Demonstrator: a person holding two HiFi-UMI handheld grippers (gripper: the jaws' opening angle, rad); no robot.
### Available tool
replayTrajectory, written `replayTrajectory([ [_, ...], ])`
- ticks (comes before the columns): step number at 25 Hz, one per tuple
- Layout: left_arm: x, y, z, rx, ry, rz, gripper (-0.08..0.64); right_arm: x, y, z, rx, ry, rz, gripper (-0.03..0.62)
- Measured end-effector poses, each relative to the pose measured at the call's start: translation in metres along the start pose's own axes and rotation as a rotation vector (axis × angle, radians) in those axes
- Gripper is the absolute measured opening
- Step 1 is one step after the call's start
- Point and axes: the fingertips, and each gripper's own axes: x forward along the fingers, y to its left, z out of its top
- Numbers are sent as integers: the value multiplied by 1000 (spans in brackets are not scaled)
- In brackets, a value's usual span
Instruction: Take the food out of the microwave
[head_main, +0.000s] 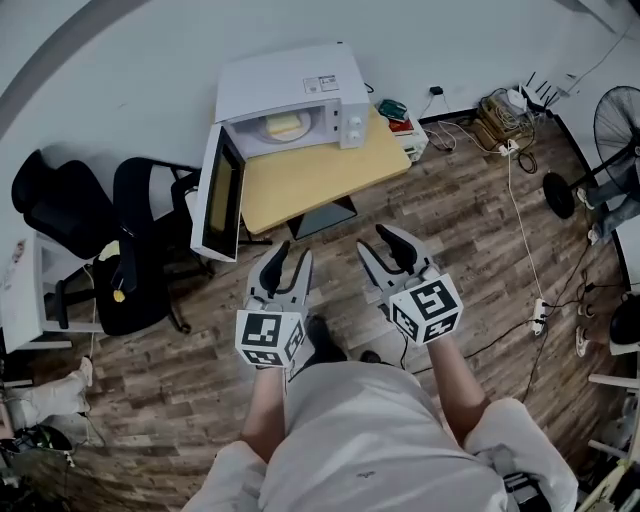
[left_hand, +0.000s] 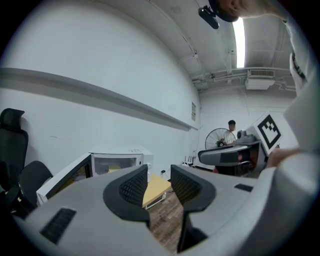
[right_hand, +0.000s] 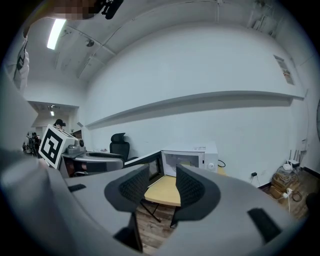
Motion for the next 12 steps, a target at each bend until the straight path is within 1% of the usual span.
replayTrajectory([
  [5, 15, 24, 5, 3, 4, -27, 135, 27, -4, 6, 4, 5, -24, 150],
  [12, 26, 59, 6, 5, 9, -51, 135, 64, 1, 9, 11, 12, -39, 155],
])
